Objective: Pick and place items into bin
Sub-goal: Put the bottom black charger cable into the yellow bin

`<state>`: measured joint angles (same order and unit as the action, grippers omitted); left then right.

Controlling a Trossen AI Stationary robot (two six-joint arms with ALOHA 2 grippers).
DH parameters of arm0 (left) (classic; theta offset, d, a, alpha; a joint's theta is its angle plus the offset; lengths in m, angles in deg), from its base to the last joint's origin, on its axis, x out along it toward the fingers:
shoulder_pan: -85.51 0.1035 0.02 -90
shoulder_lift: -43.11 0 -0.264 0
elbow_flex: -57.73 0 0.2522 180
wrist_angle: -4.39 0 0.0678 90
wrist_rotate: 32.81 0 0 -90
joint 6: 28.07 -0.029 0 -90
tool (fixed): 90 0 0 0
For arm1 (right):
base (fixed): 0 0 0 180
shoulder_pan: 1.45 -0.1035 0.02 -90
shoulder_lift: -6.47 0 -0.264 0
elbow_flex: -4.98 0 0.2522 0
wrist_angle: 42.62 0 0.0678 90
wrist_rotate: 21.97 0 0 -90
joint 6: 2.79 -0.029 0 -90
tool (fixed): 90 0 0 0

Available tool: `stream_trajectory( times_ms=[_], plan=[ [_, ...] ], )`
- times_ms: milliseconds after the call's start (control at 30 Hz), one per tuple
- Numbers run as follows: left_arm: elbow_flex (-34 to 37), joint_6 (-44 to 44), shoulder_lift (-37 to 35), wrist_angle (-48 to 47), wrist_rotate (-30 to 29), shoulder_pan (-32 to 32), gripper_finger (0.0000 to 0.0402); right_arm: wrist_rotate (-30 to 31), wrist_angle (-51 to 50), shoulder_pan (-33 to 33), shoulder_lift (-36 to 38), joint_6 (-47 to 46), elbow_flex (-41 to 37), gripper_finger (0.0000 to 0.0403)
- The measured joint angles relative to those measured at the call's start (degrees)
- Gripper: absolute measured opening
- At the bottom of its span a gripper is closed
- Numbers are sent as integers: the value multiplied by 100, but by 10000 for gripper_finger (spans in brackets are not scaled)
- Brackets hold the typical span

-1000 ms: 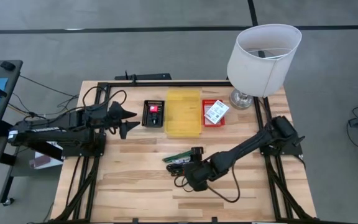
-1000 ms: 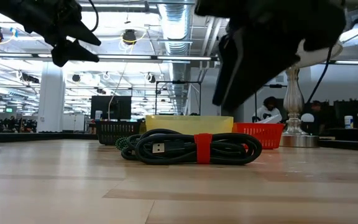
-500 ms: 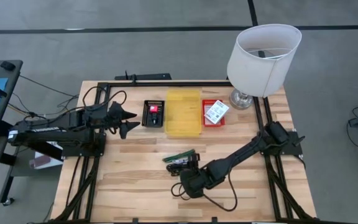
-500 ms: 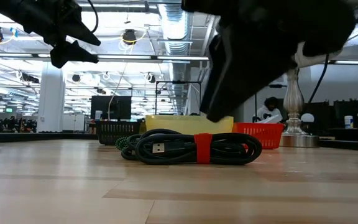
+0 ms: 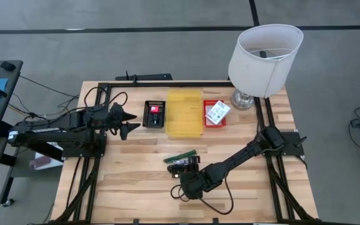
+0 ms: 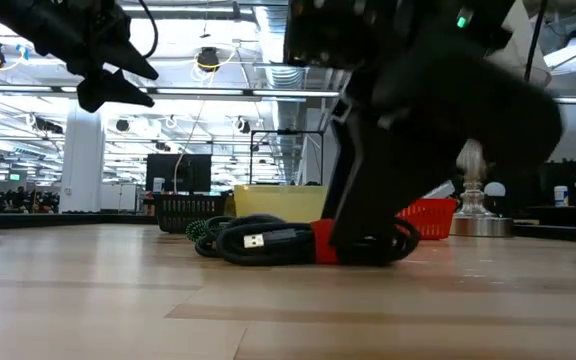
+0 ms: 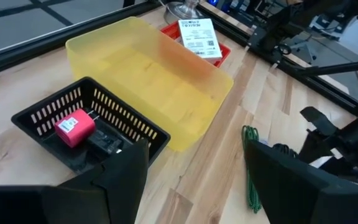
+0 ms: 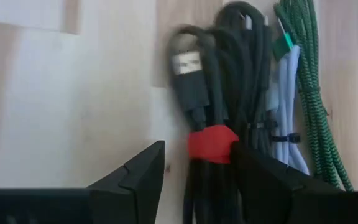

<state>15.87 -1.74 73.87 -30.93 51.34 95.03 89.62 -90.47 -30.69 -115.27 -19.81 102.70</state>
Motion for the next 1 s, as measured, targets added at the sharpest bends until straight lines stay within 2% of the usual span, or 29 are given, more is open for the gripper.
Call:
stream_trajectory(
  times_ms=[300, 433, 733, 1000],
  plan=[
    [0, 91, 0, -54, 64, 0, 258, 74, -33, 60, -125, -266, 3, 178],
    [0, 101, -2, -84, 81, 0, 258, 68, -13, 49, -120, -295, -1, 155],
    [0, 99, 0, -141, 79, 0, 258, 84, -56, 42, -122, -292, 200, 75],
    [0, 99, 0, -141, 76, -1, 258, 102, -925, 40, -122, -116, 943, 75]
  ],
)
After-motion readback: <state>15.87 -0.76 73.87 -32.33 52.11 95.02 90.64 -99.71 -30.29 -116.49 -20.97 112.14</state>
